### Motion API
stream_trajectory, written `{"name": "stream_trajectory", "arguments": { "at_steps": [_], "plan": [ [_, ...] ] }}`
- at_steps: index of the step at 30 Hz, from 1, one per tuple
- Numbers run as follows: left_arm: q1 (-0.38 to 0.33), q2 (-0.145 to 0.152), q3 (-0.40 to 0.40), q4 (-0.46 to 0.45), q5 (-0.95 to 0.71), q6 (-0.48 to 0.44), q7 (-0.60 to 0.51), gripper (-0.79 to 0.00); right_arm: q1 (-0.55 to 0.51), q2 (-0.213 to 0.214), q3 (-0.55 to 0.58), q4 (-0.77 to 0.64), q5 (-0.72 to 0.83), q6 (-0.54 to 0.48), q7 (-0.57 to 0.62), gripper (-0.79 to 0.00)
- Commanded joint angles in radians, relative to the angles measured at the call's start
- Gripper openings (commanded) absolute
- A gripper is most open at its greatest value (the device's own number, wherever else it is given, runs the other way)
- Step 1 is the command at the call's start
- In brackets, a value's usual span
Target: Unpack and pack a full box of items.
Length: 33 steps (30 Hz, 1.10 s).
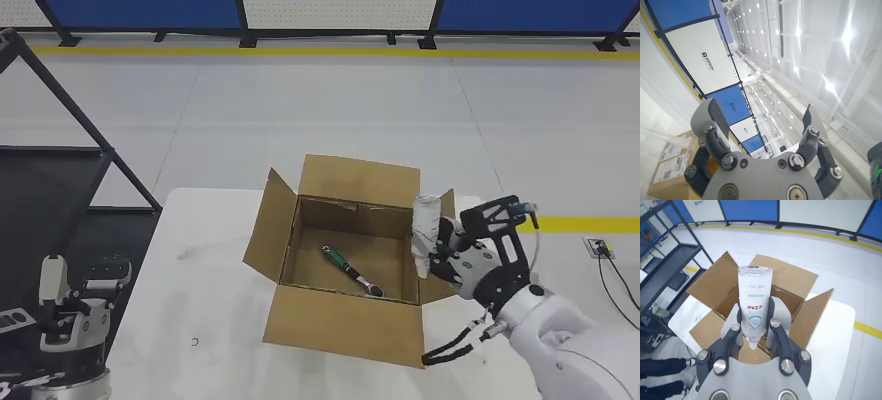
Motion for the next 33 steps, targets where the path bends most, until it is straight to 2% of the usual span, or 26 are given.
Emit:
{"name": "stream_trajectory", "arguments": {
  "at_steps": [1,8,12,16,27,33],
  "plan": [
    [0.0,0.0,0.0,0.0,0.0,0.0,0.0,0.0,-0.052,0.001,0.085,0.004,0.023,0.029,-0.054,-0.785],
    [0.0,0.0,0.0,0.0,0.0,0.0,0.0,0.0,-0.257,0.002,0.309,0.004,0.057,0.124,-0.077,-0.785],
    [0.0,0.0,0.0,0.0,0.0,0.0,0.0,0.0,-0.311,0.003,0.353,0.09,0.114,0.109,-0.032,-0.785],
    [0.0,0.0,0.0,0.0,0.0,0.0,0.0,0.0,-0.262,0.01,0.335,0.262,0.136,0.06,-0.01,-0.785],
    [0.0,0.0,0.0,0.0,0.0,0.0,0.0,0.0,-0.019,0.023,0.186,0.69,0.087,-0.067,-0.054,-0.785],
    [0.0,0.0,0.0,0.0,0.0,0.0,0.0,0.0,-0.014,0.023,0.184,0.698,0.085,-0.063,-0.06,-0.785]
  ]
}}
